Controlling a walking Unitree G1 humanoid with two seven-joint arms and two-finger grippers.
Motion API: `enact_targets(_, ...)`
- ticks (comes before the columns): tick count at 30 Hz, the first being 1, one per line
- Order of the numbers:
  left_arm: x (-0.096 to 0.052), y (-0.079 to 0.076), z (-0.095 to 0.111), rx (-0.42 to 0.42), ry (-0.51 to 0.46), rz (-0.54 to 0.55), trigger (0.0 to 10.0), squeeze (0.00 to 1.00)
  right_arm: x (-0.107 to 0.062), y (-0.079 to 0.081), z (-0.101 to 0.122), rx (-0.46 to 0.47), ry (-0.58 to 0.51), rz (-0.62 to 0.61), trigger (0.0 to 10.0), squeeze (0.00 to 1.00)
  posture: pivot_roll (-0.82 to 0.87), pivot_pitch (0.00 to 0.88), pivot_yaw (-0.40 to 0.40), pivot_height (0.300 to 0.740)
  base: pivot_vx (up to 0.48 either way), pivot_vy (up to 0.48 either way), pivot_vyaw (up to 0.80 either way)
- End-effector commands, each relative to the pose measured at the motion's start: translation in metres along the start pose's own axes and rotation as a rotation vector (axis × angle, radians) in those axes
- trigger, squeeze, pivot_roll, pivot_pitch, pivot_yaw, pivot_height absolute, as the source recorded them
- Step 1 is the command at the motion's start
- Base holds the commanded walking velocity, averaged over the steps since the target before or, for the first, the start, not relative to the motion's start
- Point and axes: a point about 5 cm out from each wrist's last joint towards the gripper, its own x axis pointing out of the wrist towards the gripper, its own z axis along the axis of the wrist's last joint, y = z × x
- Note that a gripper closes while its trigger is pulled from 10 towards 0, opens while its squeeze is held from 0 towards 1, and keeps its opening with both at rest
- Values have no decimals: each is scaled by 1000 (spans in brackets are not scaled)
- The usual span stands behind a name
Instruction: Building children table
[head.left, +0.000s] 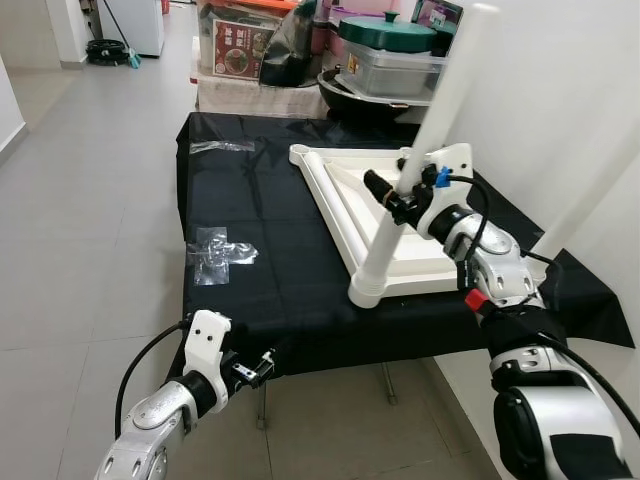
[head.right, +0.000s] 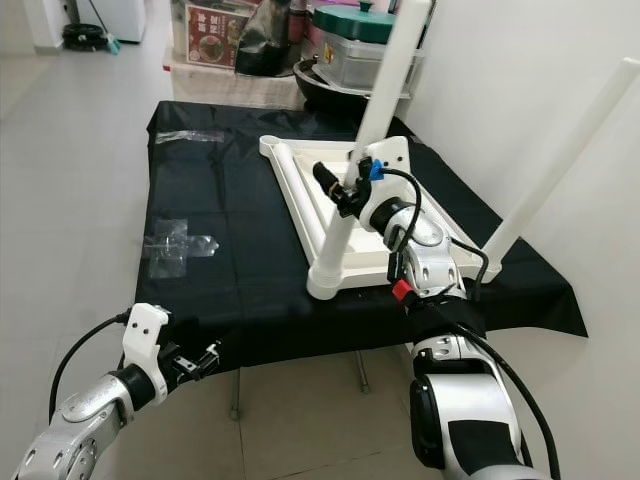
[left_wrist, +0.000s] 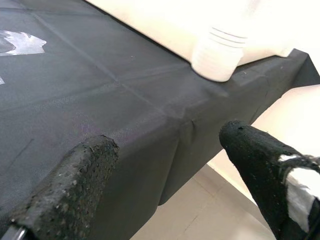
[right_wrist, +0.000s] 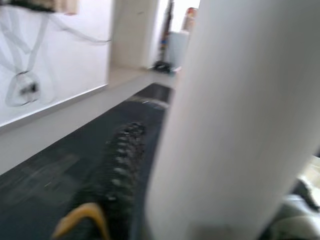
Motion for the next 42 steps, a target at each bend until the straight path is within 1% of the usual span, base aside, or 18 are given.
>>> enact_targets(1, 1, -1, 0, 8, 1, -9, 10000, 0, 0, 8, -11, 9, 46, 60, 0, 0, 70, 0, -162, 740, 0, 0, 0)
enact_targets(3, 1, -2, 0, 9, 2, -10, 10000, 0, -1, 7, -14, 10, 63, 61, 0, 0, 69, 0, -162, 740, 0, 0, 0)
enact_targets(6, 1, -1, -1, 9, 5, -8, 10000, 0, -5, -15, -29, 41, 159, -235, 0, 0, 66, 0, -163, 740, 0, 0, 0)
enact_targets(8, 1, -1, -1, 9, 5, -8, 10000, 0, -5, -15, -29, 41, 159, -235, 0, 0, 66, 0, -163, 740, 0, 0, 0)
enact_targets(12, 1, -2, -2, 9, 7, -3, 10000, 0, -20, -31, -53, 143, 237, -644, 0, 0, 69, 0, -165, 740, 0, 0, 0)
enact_targets(13, 1, -2, -2, 9, 7, -3, 10000, 0, -20, -31, -53, 143, 237, -644, 0, 0, 69, 0, -165, 740, 0, 0, 0)
enact_targets(15, 1, -2, -2, 9, 9, 1, 10000, 0, -31, -22, -76, 248, 276, -840, 0, 0, 71, 0, -164, 740, 0, 0, 0)
enact_targets(19, 0, -2, -3, 10, 11, 2, 10000, 0, -33, -6, -88, 279, 299, -875, 0, 0, 70, 0, -160, 740, 0, 0, 0)
enact_targets(21, 0, -2, -3, 13, 15, 2, 10000, 0, -22, 18, -94, 307, 327, -778, 0, 0, 70, 0, -160, 740, 0, 0, 0)
enact_targets(24, 1, -2, -2, 13, 15, 2, 10000, 0, -17, 27, -95, 320, 337, -731, 0, 0, 70, 0, -160, 740, 0, 0, 0)
enact_targets(25, 1, -1, -2, 15, 15, 2, 10000, 0, -3, 40, -87, 313, 301, -598, 10000, 0, 64, 0, -164, 740, 0, 0, 0)
enact_targets(27, 1, -1, -2, 15, 15, 3, 10000, 0, 0, 42, -82, 324, 265, -566, 10000, 0, 64, 0, -164, 740, 0, 0, 0)
enact_targets(28, 2, -2, -3, 14, 14, 3, 10000, 0, 5, 42, -73, 368, 196, -506, 10000, 1000, 64, 0, -166, 740, 0, 0, 0)
enact_targets(32, 2, -3, -4, 11, 14, 2, 10000, 0, 12, 45, -60, 432, 117, -416, 10000, 1000, 63, 0, -166, 740, 0, 0, 0)
enact_targets(33, 2, -4, -4, 10, 14, 2, 10000, 0, 15, 48, -46, 450, 40, -294, 10000, 0, 64, 0, -165, 740, 0, 0, 0)
enact_targets(34, 2, -4, -4, 9, 14, 2, 10000, 0, 16, 50, -32, 445, -25, -154, 10000, 0, 63, 0, -165, 740, 0, 0, 0)
enact_targets(38, 2, -3, -4, 9, 14, 2, 10000, 0, 11, 51, -16, 387, -84, 27, 10000, 0, 61, 0, -166, 740, 0, 0, 0)
enact_targets(42, 3, -3, -3, 12, 11, 2, 10000, 0, 8, 41, -16, 278, -47, 90, 10000, 0, 62, 0, -169, 740, 0, 0, 0)
